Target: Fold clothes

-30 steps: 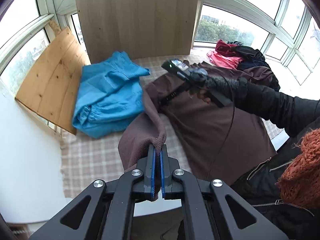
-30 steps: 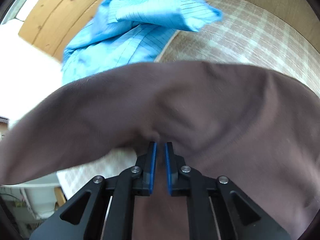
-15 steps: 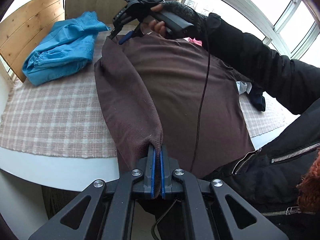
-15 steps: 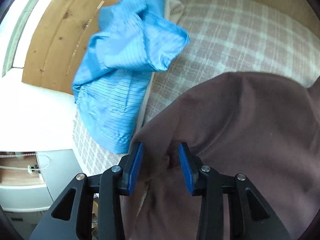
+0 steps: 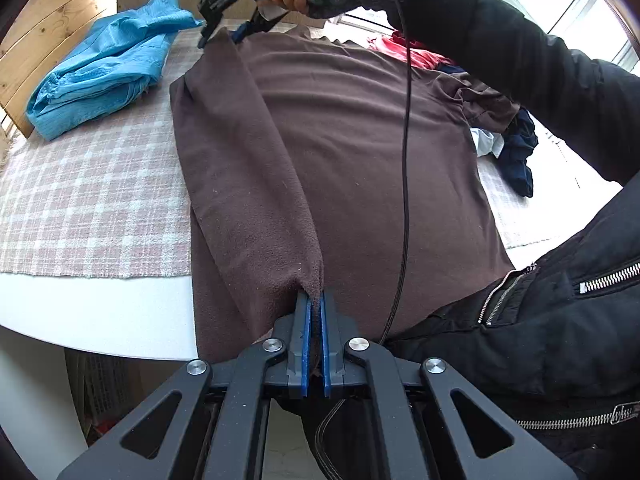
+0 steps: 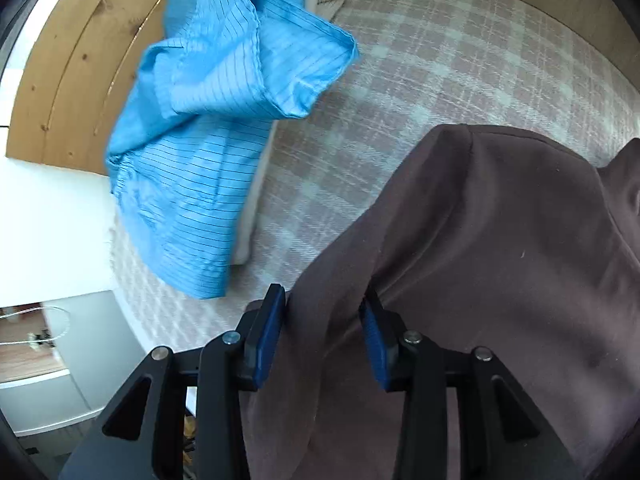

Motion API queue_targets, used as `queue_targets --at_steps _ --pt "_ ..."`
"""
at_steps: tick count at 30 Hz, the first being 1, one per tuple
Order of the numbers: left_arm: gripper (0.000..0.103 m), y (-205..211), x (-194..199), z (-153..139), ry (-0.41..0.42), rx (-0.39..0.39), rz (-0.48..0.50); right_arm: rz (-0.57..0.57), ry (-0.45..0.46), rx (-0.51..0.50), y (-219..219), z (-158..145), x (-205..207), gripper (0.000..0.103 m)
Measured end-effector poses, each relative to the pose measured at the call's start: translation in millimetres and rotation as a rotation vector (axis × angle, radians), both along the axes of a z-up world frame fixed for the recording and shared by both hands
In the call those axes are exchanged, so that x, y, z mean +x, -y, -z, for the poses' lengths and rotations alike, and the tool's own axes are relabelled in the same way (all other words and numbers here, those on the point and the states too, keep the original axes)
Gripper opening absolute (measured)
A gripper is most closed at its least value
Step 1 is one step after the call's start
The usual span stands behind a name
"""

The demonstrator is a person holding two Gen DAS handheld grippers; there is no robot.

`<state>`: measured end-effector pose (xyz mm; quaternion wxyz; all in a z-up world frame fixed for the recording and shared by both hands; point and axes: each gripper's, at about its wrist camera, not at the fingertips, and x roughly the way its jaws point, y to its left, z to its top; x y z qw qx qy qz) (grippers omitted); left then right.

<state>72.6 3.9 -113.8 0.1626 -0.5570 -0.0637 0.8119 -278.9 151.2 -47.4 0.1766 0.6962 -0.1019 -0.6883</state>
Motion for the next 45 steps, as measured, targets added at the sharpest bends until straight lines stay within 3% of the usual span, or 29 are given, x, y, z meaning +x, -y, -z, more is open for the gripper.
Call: queue_targets --at_steps 1,2,7,11,13,16,21,25,28,30,31,36,40,42,45 --pt "0.003 0 2 0 -0.003 0.0 -0.002 -0.018 -0.023 0.006 -4 -2 4 0.009" --pt "0.003 1 3 0 -0.007 0.0 -0.003 -0.029 -0.042 0.001 -11 -6 8 0.008" --pt "0.005 2 11 -2 -0.025 0.001 -0.009 -0.018 -0.12 0.006 -68 -25 33 0.007" --pt "0.012 6 24 20 0.061 0.059 -0.021 -0.048 -0.118 0.093 -26 19 26 0.007" --pt "0.012 10 28 26 0.098 0.036 -0.023 -0.039 -0.126 0.06 -30 23 29 0.007" --pt "0.013 25 6 14 0.064 -0.04 -0.048 -0.004 -0.119 -0.018 -37 25 28 0.008" --pt "0.031 39 -102 -18 -0.141 -0.046 -0.075 0.054 -0.098 -0.113 -37 34 21 0.01" --pt "0.031 28 -200 -2 -0.151 -0.149 -0.078 0.062 -0.112 -0.125 -28 36 17 0.01" --pt "0.031 19 -243 22 -0.084 -0.183 -0.044 0.044 -0.126 -0.116 37 61 1 0.01" --pt "0.027 13 -261 36 -0.052 -0.232 -0.023 0.02 -0.145 -0.095 43 64 0 0.01" --pt "0.019 14 -264 40 -0.037 -0.222 -0.018 0.009 -0.155 -0.083 46 65 0 0.01" --pt "0.003 31 -264 37 -0.023 -0.116 -0.027 -0.023 -0.162 -0.095 55 76 -7 0.007" --pt "0.002 40 -266 38 -0.026 -0.064 -0.03 -0.047 -0.191 -0.141 47 68 -6 0.005" --pt "0.002 58 -263 44 -0.012 -0.069 -0.078 -0.035 -0.196 -0.133 37 69 -6 0.005" --pt "0.0 97 -257 57 0.04 -0.019 -0.224 -0.025 -0.179 -0.093 30 79 -7 0.005"
